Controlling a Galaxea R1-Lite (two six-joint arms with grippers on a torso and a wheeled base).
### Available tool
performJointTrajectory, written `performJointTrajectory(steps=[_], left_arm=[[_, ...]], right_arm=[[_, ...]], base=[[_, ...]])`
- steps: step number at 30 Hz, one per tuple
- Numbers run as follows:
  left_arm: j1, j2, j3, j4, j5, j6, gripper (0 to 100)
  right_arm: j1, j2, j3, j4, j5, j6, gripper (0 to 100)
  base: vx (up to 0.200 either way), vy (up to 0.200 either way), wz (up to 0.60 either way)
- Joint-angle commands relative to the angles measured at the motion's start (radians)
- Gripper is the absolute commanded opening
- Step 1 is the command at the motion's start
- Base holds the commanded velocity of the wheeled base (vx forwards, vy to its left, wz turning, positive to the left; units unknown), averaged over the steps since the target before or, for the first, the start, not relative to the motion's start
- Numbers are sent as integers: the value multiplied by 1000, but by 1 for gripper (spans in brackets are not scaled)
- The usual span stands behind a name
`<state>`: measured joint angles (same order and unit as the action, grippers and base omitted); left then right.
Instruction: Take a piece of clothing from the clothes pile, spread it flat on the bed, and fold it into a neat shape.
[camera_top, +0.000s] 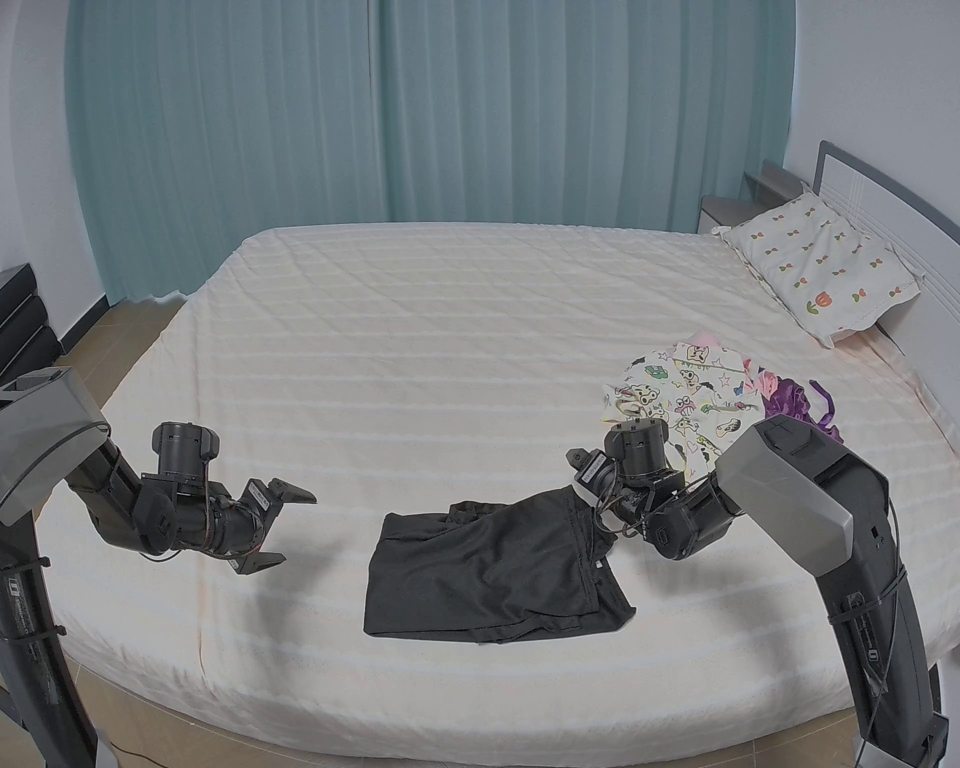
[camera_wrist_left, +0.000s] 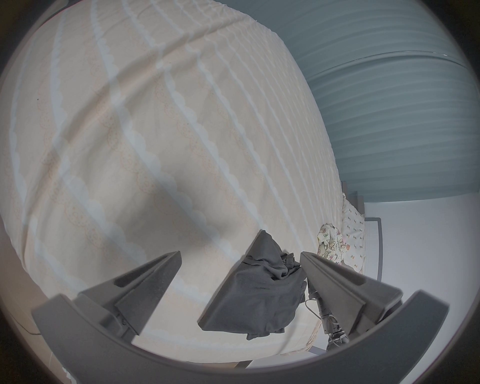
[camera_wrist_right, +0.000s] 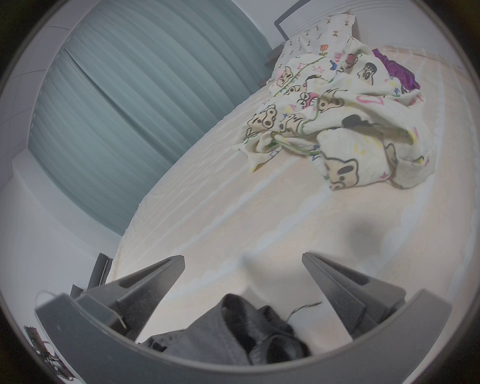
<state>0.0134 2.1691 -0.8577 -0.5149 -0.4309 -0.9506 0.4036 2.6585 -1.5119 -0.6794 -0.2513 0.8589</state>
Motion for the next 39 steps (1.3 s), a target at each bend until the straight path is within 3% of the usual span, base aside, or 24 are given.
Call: performJointTrajectory(steps=[1,4,5,10,13,16,18,21,25,29,39], left_arm=[[0,1,0,-1,0,0,100],[0,1,0,-1,0,0,100],[0,1,0,-1,0,0,100],[0,1,0,-1,0,0,100],[0,1,-1,-1,0,0,100],[0,1,-1,-1,0,0,100],[0,1,-1,-1,0,1,100],[0,1,-1,-1,0,1,100],[0,3,-1,-1,0,1,100],[0,5,0,-1,6,1,100],[0,5,0,-1,9,1,100]], right_arm=[[-11,-78,124,-5,18,-3,100],[-5,-141,249,-35,72,-18,100],[-2,-204,417,-135,175,-93,100],[-3,-259,742,-428,374,-255,100],[-2,-250,823,-463,402,-337,100],[0,-255,862,-488,420,-357,100],[9,-261,920,-559,489,-368,100],[24,-252,966,-638,537,-399,100],[47,-229,969,-677,553,-436,100],[47,-216,955,-684,621,-457,100],[37,-192,886,-640,633,-468,100]], base=[[0,0,0],[0,0,0],[0,0,0],[0,0,0],[0,0,0],[0,0,0],[0,0,0],[0,0,0],[0,0,0],[0,0,0],[0,0,0]])
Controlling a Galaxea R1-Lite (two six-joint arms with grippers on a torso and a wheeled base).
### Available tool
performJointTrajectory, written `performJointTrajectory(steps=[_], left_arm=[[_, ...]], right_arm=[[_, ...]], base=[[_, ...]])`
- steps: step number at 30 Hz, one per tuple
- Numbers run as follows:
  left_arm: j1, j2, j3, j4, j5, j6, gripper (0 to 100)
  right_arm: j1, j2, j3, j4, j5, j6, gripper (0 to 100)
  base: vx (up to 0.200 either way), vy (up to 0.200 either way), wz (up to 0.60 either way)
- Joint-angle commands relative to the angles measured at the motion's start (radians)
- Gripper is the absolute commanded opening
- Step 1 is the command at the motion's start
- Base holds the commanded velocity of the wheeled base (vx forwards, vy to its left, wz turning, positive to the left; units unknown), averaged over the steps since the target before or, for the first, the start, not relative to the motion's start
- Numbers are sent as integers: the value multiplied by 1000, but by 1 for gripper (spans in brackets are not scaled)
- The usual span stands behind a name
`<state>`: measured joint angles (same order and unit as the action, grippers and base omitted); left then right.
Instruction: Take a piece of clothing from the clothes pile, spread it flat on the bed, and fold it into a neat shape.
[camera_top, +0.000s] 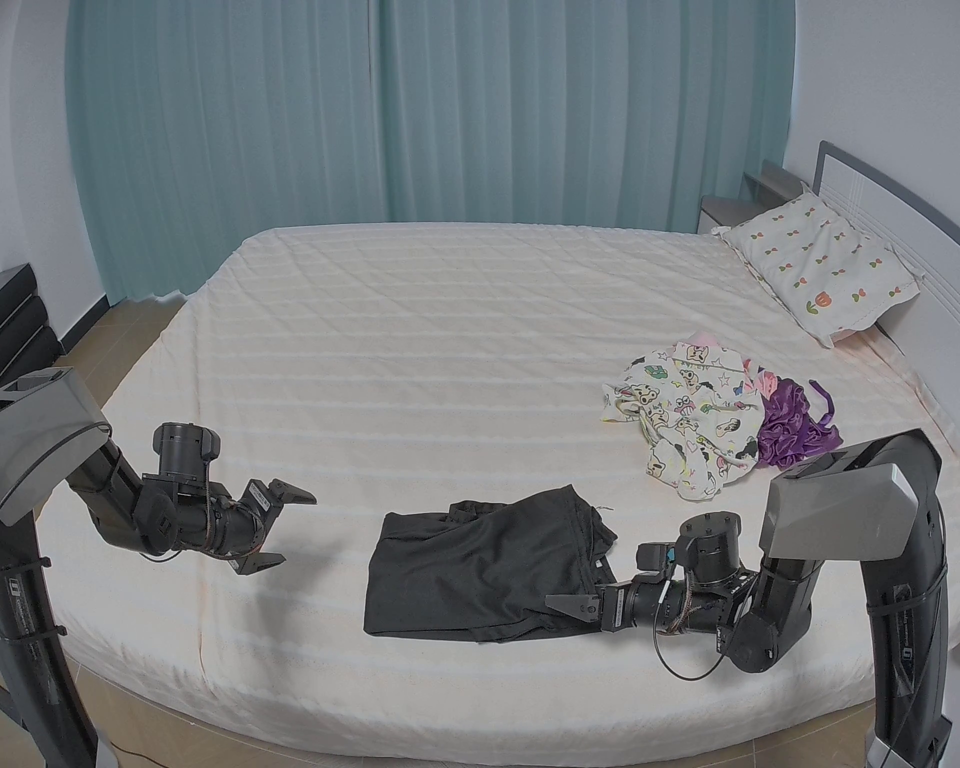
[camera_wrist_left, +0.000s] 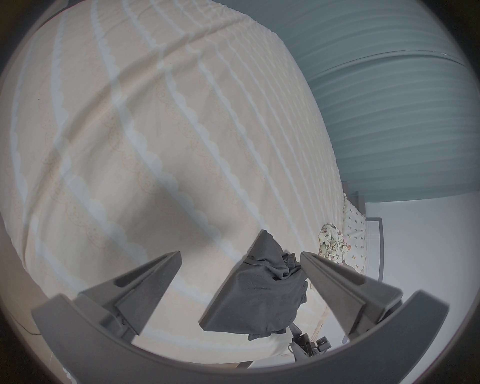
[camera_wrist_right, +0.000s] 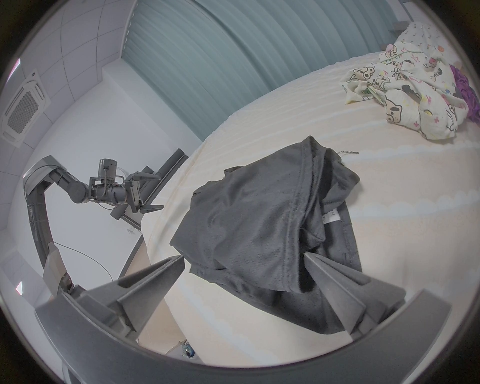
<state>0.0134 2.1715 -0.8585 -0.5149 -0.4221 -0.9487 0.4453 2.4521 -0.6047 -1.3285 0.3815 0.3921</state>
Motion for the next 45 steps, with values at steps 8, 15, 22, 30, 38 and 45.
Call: performJointTrajectory(steps=[8,15,22,30,38,45], left_arm=[[-1,4,1,-1,0,-1,100],[-1,4,-1,-1,0,-1,100],[-1,4,1,-1,0,-1,100],[-1,4,-1,-1,0,-1,100],[-1,4,1,-1,0,-1,100],[-1,4,-1,-1,0,-1,100]], right_arm=[[-4,38,-35,28,0,-1,0],[-31,7,46,31,0,-68,0],[-59,-8,108,3,0,-91,0],[-85,-45,166,-5,22,-93,0],[-129,-53,218,-6,51,-107,0],[-120,-21,195,-5,51,-108,100]], base=[[0,0,0],[0,0,0],[0,0,0],[0,0,0],[0,0,0],[0,0,0]])
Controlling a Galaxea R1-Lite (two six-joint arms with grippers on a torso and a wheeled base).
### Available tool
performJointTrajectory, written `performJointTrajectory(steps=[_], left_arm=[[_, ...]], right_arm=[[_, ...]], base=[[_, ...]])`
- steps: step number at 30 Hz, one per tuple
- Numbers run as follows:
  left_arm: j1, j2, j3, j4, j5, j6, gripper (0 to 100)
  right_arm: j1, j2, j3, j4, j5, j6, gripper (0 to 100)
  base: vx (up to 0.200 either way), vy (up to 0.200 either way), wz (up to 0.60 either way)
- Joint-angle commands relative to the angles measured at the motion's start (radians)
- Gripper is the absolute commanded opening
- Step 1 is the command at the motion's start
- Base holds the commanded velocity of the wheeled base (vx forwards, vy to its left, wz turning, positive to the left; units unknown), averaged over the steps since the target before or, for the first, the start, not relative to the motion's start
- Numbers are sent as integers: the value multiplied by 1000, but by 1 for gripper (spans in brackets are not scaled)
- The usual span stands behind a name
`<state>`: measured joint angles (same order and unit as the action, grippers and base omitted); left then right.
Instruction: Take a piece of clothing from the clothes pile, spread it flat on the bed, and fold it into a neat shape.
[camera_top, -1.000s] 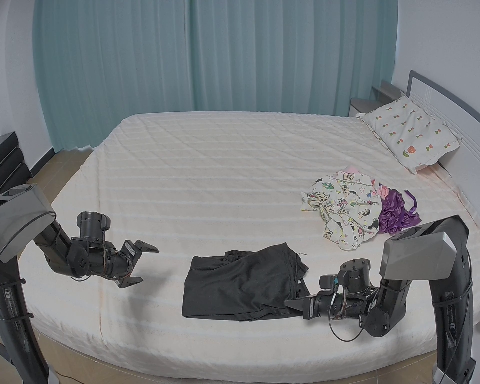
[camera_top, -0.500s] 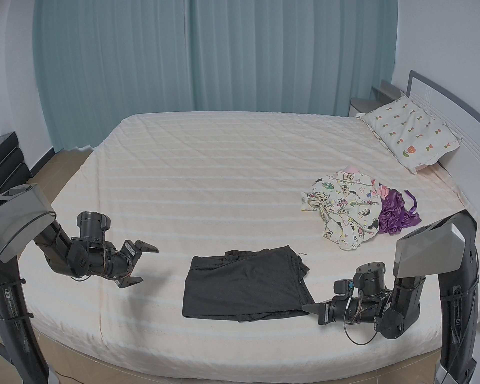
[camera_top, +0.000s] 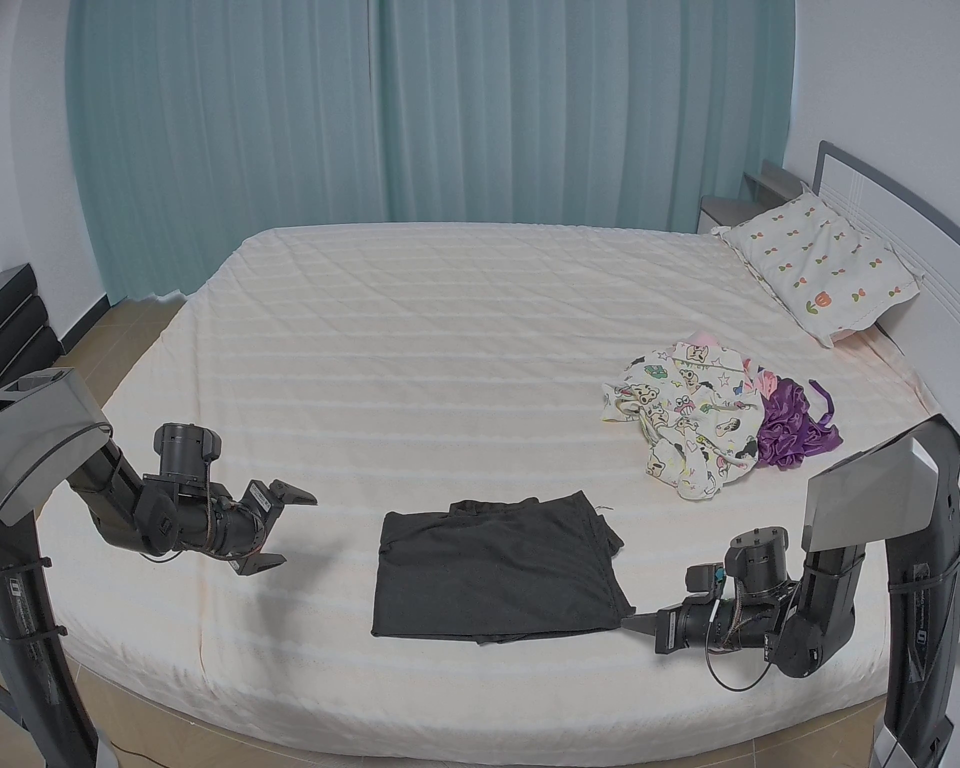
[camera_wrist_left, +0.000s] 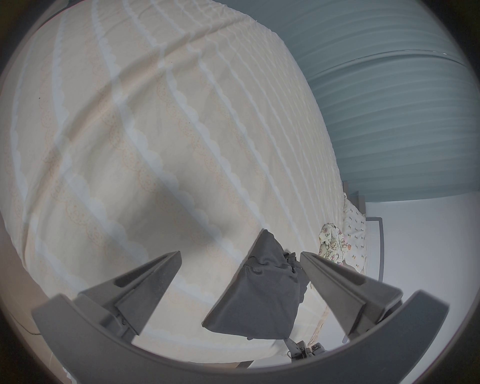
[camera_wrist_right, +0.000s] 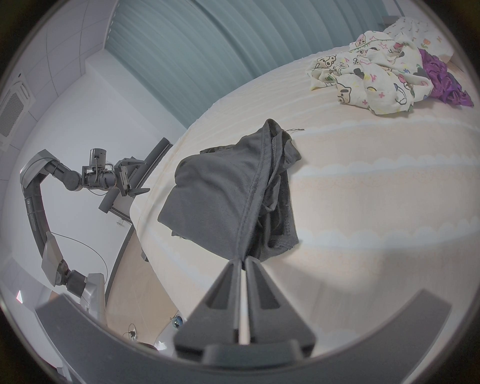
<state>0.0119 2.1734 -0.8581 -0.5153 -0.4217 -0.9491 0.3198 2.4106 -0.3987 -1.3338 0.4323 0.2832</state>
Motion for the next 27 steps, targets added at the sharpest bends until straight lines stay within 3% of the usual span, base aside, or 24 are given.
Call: performJointTrajectory(steps=[1,5,10,16,19,27], left_arm=[[0,2,1,0,0,0,100],[0,2,1,0,1,0,100],[0,2,1,0,1,0,100],[0,3,1,-2,3,0,100],[0,3,1,-2,4,0,100],[0,2,1,-2,6,0,100]], right_arm=[[5,22,-20,-1,0,2,100],[-7,-2,-81,-1,11,21,100],[-11,-2,-293,39,-7,142,100],[28,76,-624,271,-116,272,100],[44,123,-766,351,-173,281,100],[61,211,-950,521,-181,283,100]], base=[[0,0,0],[0,0,0],[0,0,0],[0,0,0],[0,0,0],[0,0,0]])
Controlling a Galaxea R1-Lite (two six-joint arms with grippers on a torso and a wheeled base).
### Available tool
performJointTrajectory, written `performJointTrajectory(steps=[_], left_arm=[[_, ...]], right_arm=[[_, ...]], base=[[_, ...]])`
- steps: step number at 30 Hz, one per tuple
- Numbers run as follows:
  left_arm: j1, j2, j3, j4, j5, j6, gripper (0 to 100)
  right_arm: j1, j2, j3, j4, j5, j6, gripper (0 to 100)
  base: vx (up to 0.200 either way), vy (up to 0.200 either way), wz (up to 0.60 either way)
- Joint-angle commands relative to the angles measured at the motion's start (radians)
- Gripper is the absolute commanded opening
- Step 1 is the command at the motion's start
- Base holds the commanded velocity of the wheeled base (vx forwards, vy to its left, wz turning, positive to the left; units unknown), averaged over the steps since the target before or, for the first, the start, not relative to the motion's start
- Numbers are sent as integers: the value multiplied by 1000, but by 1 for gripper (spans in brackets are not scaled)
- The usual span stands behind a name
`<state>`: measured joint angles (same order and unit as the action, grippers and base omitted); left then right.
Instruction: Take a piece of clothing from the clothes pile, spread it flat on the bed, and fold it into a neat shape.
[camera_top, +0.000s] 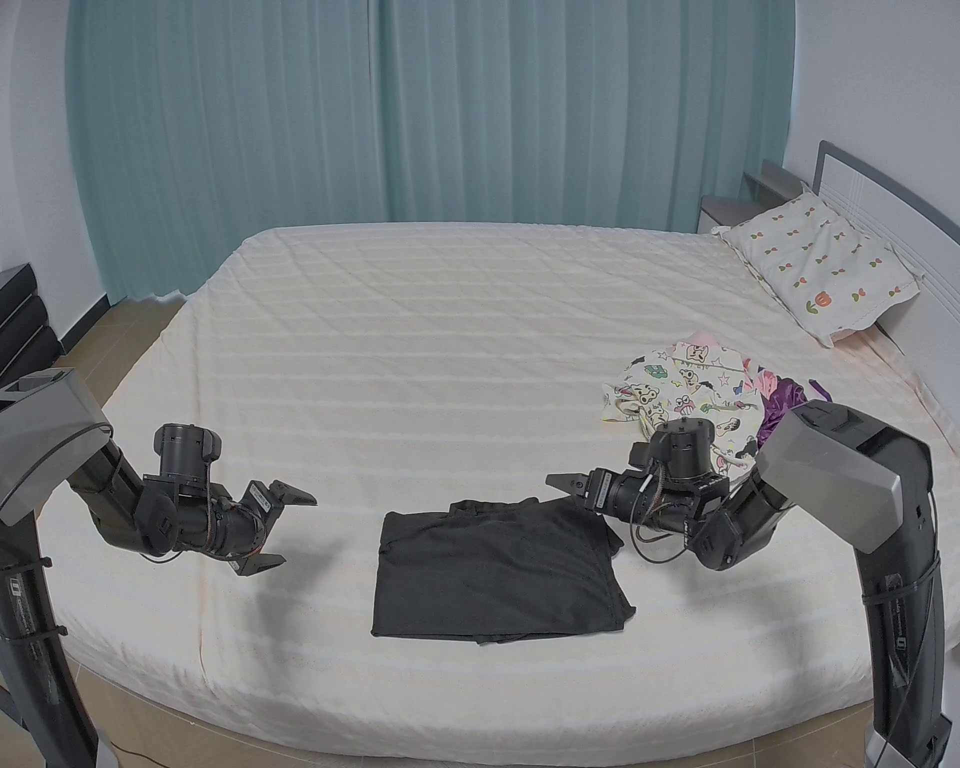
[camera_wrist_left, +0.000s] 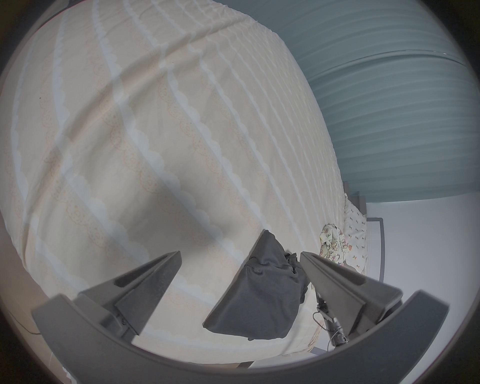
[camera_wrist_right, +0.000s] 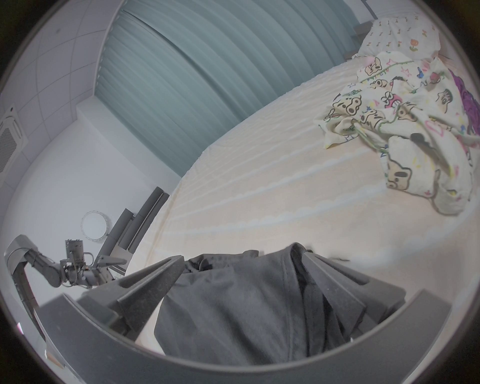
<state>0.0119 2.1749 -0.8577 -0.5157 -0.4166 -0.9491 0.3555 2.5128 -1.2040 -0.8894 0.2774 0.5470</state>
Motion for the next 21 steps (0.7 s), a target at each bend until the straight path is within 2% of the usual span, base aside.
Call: performJointTrajectory(steps=[1,13,14,21], left_arm=[[0,0,0,0,1,0,100],[-1,2,2,0,2,0,100],[-1,2,2,0,2,0,100],[-1,2,0,-1,2,0,100]], right_arm=[[29,110,-150,79,-27,19,100],[33,139,-172,82,-34,19,100],[29,144,-175,82,-34,19,0],[25,152,-190,82,-37,21,0]], base=[[0,0,0],[0,0,0],[0,0,0],[0,0,0]])
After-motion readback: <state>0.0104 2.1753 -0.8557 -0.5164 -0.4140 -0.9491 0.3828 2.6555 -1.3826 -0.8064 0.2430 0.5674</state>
